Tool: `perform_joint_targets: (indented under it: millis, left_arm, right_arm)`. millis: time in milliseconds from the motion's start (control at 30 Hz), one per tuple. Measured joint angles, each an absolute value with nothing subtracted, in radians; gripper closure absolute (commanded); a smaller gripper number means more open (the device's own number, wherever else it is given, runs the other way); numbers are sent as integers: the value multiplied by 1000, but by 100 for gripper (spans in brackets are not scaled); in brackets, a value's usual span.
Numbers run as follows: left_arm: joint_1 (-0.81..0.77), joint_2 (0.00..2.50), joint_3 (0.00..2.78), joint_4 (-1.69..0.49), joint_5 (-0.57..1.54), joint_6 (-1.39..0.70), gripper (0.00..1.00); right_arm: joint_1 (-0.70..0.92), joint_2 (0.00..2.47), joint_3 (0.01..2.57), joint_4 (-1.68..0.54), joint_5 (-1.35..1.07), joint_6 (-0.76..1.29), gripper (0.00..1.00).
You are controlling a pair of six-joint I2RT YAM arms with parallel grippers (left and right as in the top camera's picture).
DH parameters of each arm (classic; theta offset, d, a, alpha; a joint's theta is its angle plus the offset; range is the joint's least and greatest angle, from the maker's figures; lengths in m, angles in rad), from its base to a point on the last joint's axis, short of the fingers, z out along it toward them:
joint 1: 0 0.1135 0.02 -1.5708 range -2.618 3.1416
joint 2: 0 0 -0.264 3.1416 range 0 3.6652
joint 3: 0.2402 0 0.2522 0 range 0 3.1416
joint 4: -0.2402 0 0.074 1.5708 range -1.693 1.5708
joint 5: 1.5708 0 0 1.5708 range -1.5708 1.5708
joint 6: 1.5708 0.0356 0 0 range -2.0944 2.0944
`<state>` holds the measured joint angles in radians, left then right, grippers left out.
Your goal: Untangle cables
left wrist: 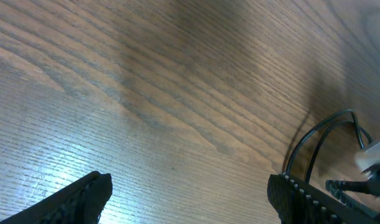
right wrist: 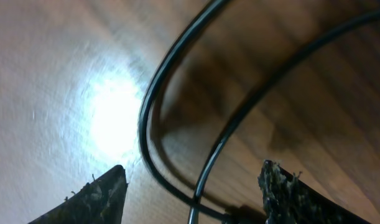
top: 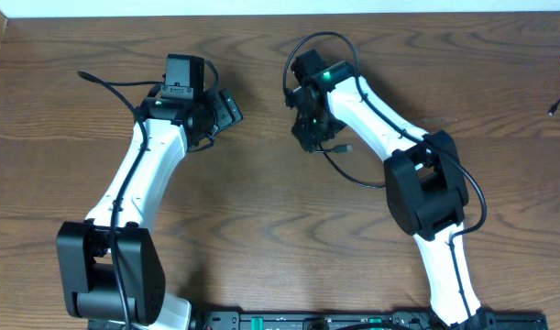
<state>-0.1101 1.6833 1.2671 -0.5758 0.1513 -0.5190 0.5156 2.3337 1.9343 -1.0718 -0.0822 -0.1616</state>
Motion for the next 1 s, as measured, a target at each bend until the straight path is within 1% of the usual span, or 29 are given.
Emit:
perform_joint_targets:
  millis: [167, 300, 400, 467, 500, 633, 833, 867, 1000]
  left_arm:
    - [-110, 1683, 1267, -576, 151, -519, 14]
    - [-110, 1683, 1267, -576, 151, -519, 14]
    - [-110, 1683, 1267, -577, 151, -519, 14]
    - [-110, 1683, 1267, -578, 151, -519, 14]
    - [-110, 1683, 1267, -578, 151, -519, 14]
    - [-110, 1683, 1267, -579, 151, -519, 14]
    - [-110, 1683, 1267, -579, 151, -519, 14]
    - [-110, 1683, 1267, -579, 151, -519, 14]
    - [-110, 1683, 1267, -579, 151, -519, 14]
  right_arm:
    - [516, 2334, 1932, -1097, -108, -288, 36]
    - [516, 2334, 1912, -1098, -133, -347, 37]
    - [516, 2334, 1884, -1091, -142, -365, 40]
    - [516, 2334, 1870, -1085, -144, -374, 43]
    - [516, 2333, 1866, -1080, -142, -377, 45]
    - [515, 2326, 1849, -1057, -138, -384, 60]
    - [515, 2311, 1813, -994, -83, -335, 95]
    - [515, 2309, 1810, -985, -67, -317, 99]
    - [515, 2306, 1804, -969, -29, -240, 99]
